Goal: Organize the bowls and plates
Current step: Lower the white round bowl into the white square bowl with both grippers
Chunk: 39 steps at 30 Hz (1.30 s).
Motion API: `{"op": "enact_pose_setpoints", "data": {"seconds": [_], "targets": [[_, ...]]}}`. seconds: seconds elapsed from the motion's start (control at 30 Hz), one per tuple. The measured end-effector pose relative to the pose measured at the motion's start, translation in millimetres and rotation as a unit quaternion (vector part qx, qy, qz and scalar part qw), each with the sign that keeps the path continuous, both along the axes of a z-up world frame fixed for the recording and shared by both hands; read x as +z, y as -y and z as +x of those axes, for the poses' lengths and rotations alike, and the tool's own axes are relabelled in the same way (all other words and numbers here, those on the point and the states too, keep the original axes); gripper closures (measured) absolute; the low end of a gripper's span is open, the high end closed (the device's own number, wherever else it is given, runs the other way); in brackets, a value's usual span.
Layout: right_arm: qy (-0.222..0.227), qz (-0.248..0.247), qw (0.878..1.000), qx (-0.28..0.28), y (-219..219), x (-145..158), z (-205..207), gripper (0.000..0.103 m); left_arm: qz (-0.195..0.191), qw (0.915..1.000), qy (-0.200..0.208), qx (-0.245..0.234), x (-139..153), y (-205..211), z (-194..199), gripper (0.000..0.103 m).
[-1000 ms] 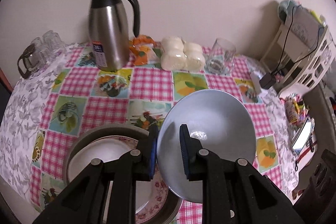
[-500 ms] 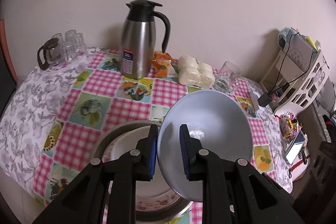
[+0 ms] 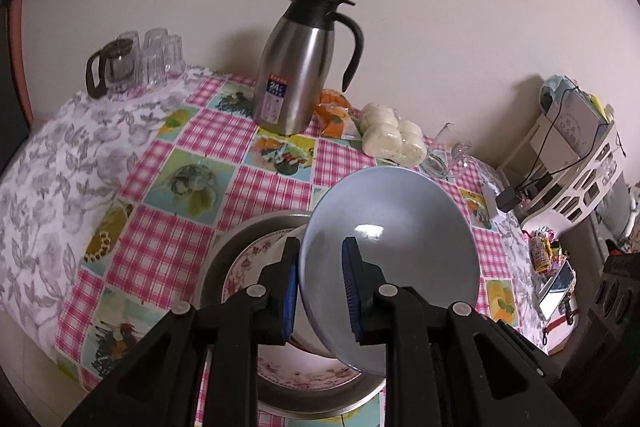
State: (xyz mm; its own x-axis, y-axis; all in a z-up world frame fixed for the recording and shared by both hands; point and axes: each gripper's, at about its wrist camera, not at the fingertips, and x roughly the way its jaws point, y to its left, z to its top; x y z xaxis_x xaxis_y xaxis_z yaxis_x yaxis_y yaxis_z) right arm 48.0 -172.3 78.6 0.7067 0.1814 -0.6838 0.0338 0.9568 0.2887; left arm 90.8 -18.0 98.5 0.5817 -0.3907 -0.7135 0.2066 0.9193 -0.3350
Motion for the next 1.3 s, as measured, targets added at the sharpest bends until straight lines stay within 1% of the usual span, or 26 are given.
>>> {"op": "enact_pose_setpoints", "data": {"seconds": [0.1,0.23,0.47,0.9,1.1,1.2,1.3], "targets": [[-0.006,-0.002,1.000,-0.001,-3,-4,4,0.065,-0.014,0.9998,-0.014,0.002,-9,-6,2,0.082],[-0.015,-0.003,1.000,0.000,-5,-9,8,0.065,-0.026,0.9994,-0.022,0.002,-14,-11,5,0.082],[-0.022,-0.015,1.000,0.002,-12,-13,12,0.065,-0.031,0.9988,-0.036,0.006,-23,-15,8,0.082],[-0.047,-0.018,0.999,-0.011,-7,-27,19,0.065,-0.038,0.9971,-0.065,-0.007,-40,-10,15,0.082],[-0.044,-0.016,0.999,-0.014,-6,-27,19,0.065,-0.046,0.9966,-0.068,-0.006,-42,-10,16,0.082],[-0.044,-0.024,0.999,-0.012,-8,-26,20,0.065,-0.044,0.9968,-0.067,-0.004,-40,-10,16,0.082],[-0.043,-0.027,0.999,-0.011,-9,-27,20,0.063,-0.048,0.9968,-0.065,-0.001,-39,-11,15,0.082]]}}
